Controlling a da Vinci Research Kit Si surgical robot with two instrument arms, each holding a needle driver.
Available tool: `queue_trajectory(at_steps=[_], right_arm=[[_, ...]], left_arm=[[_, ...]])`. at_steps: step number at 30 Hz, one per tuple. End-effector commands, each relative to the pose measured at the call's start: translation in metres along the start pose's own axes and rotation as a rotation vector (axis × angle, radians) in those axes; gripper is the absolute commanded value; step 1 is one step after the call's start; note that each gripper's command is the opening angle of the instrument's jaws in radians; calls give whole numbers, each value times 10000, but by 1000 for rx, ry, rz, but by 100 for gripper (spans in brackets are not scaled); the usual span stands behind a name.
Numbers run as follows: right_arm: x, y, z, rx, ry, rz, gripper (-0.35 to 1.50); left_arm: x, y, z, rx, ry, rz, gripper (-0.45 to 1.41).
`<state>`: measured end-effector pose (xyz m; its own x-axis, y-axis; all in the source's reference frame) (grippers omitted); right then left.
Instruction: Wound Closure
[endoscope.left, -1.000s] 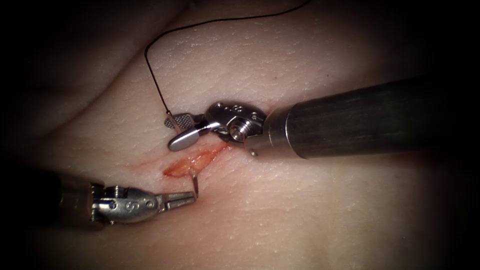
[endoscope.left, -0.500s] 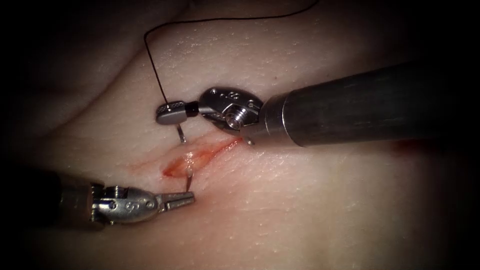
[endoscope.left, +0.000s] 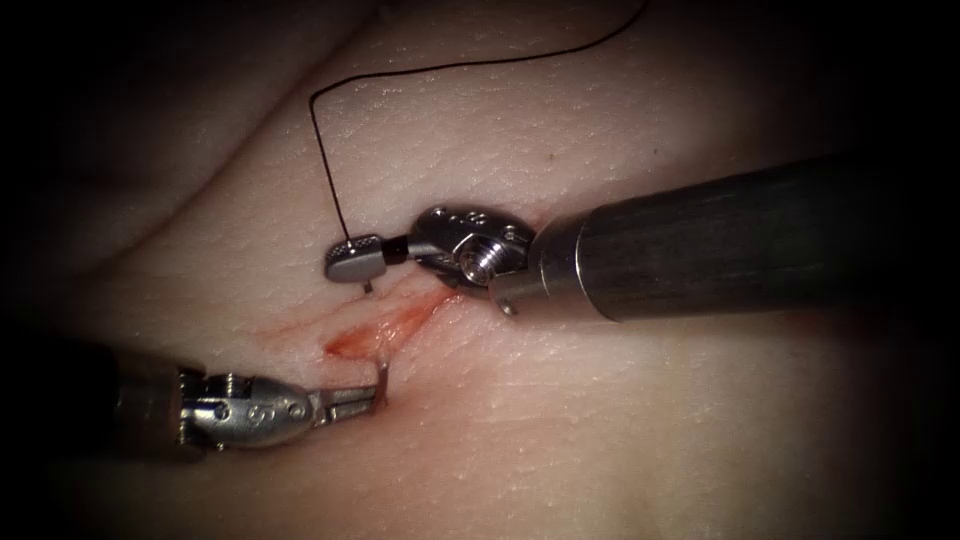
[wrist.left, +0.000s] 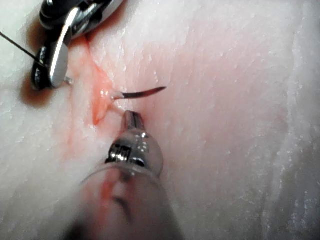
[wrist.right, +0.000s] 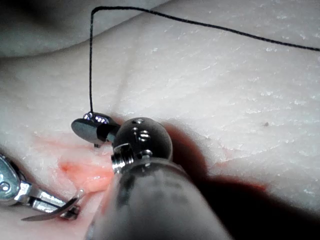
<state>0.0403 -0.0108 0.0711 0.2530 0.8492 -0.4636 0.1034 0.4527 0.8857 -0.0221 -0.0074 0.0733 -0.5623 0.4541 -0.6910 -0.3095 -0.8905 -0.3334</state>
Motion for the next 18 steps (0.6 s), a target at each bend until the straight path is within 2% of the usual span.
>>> queue_trajectory(at_steps=[1, 7, 8, 11, 14, 18], right_arm=[[-8, -6, 10, 17, -5, 4, -35], [0, 1, 5, 18, 10, 16, -35], [6, 7, 0, -4, 40, -8, 17], [21, 20, -16, -50, 75, -51, 98], [27, 24, -26, -63, 90, -52, 101], [28, 24, -38, -58, 105, -59, 94]], left_arm=[[-4, 7, 7, -2, -1, -2, -45], [-3, 8, 7, -3, -1, -3, -45], [-2, 7, 5, -5, -1, -10, -45], [2, 7, 0, 1, 19, 38, -45], [4, 9, -5, 13, 47, 88, -42], [9, 13, -16, 47, 117, 164, -20]])
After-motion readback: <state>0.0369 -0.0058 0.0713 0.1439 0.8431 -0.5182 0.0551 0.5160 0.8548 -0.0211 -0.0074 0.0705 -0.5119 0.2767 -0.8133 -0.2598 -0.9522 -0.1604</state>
